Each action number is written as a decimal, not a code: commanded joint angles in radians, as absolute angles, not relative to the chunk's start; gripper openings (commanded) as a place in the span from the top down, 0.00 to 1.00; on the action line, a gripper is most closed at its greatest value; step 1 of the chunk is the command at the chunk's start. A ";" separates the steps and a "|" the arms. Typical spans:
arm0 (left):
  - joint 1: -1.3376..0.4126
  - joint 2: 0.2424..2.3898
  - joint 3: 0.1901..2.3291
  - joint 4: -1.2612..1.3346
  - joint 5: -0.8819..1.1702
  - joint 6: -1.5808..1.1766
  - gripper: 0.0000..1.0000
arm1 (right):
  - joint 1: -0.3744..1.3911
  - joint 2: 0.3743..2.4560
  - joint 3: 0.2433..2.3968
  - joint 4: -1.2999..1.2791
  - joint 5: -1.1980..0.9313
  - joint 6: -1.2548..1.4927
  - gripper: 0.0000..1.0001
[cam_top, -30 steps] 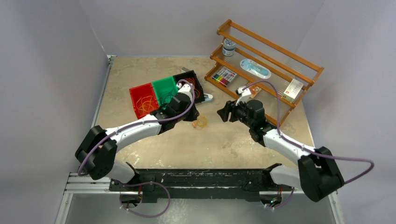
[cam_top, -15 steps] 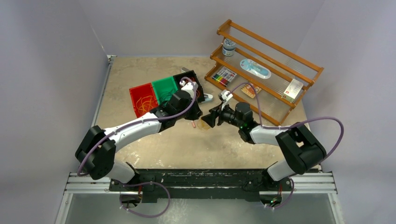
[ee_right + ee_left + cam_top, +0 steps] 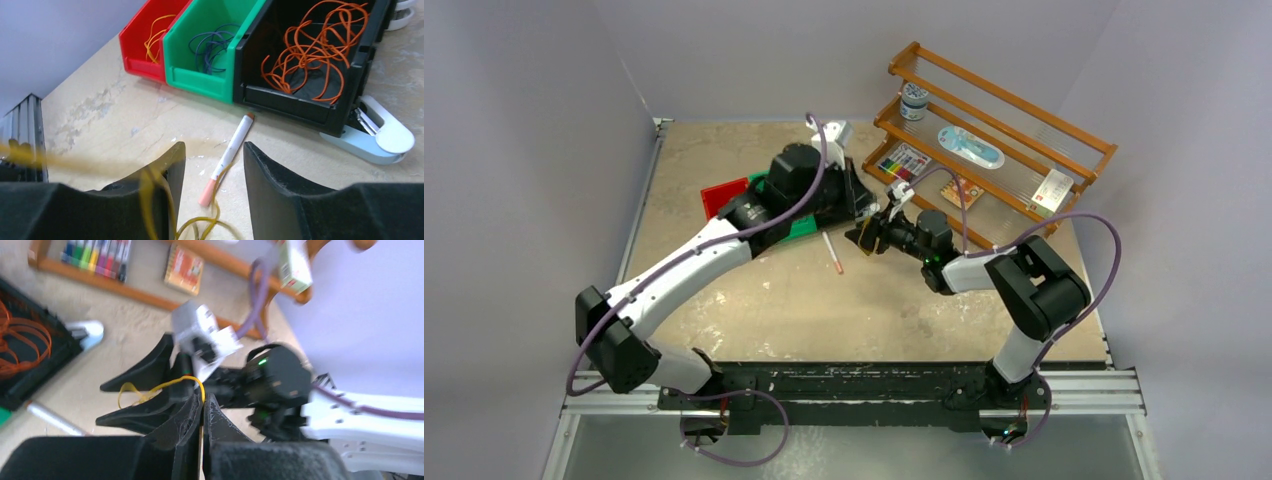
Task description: Untangle the cables
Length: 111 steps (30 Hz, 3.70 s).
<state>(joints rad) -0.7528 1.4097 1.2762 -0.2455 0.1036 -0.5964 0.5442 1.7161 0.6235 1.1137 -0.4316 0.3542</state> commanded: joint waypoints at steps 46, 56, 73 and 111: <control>-0.722 1.341 2.010 -0.677 -0.308 -0.333 1.00 | 0.548 1.272 0.507 1.115 -0.413 0.207 0.34; -0.721 1.327 1.908 -0.596 -0.200 -0.391 1.00 | 0.548 1.159 0.665 1.050 -0.595 0.118 0.35; -0.722 1.361 1.883 -0.540 -0.175 -0.441 1.00 | 0.629 1.354 0.866 1.120 -0.596 0.121 0.37; -0.721 1.435 2.062 -0.593 -0.225 -0.397 1.00 | 0.639 1.668 0.706 1.263 -0.529 0.259 0.89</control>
